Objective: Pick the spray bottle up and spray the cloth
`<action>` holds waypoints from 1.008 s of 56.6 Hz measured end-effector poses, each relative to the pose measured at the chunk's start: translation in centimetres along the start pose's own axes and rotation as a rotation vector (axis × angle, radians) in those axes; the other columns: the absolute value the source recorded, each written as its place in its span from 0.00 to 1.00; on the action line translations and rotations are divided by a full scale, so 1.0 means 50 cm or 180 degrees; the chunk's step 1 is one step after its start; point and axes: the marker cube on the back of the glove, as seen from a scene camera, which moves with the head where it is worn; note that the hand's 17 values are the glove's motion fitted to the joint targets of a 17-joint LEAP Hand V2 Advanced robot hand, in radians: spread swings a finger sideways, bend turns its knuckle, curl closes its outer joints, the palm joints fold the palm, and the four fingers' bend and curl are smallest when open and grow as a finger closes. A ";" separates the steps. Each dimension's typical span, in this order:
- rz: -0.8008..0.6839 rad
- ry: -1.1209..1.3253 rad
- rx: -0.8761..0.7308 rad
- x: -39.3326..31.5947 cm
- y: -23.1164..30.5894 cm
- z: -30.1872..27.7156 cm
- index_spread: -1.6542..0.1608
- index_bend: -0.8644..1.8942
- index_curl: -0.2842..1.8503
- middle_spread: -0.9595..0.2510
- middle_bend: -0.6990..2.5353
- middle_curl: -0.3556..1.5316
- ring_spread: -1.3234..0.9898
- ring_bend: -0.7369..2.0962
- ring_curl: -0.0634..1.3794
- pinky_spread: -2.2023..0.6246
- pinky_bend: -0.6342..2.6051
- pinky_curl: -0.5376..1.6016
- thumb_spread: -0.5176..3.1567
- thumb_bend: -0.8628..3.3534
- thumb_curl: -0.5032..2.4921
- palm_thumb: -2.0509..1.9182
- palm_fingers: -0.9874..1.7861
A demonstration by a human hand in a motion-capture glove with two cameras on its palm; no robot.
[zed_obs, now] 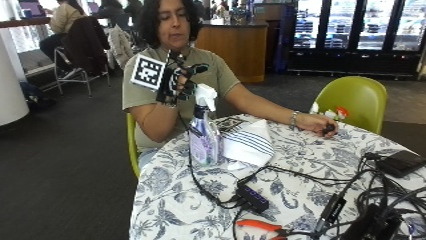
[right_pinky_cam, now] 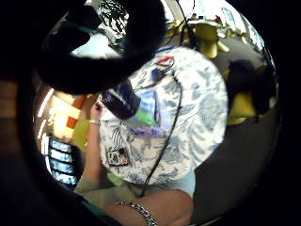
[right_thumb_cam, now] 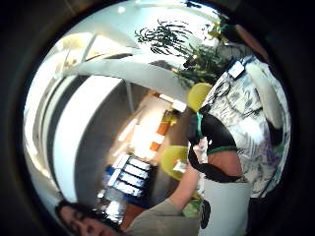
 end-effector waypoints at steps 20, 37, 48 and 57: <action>-0.0039 -0.0776 0.0444 0.132 -0.013 0.071 0.78 0.35 0.23 0.86 0.29 0.38 0.59 0.42 0.29 0.85 0.29 0.41 0.43 0.21 0.33 0.75 0.52; -0.0005 -0.0445 0.0934 0.174 -0.101 0.118 0.82 0.35 0.23 0.83 0.29 0.38 0.56 0.44 0.30 0.83 0.30 0.42 0.40 0.20 0.33 0.74 0.57; -0.0067 -0.0352 0.0930 0.179 -0.143 0.142 0.81 0.34 0.22 0.80 0.29 0.39 0.55 0.46 0.31 0.81 0.31 0.42 0.38 0.20 0.33 0.75 0.59; -0.0074 -0.0413 0.0466 0.189 -0.172 0.158 0.81 0.34 0.22 0.80 0.29 0.39 0.54 0.46 0.31 0.80 0.31 0.43 0.38 0.20 0.34 0.75 0.59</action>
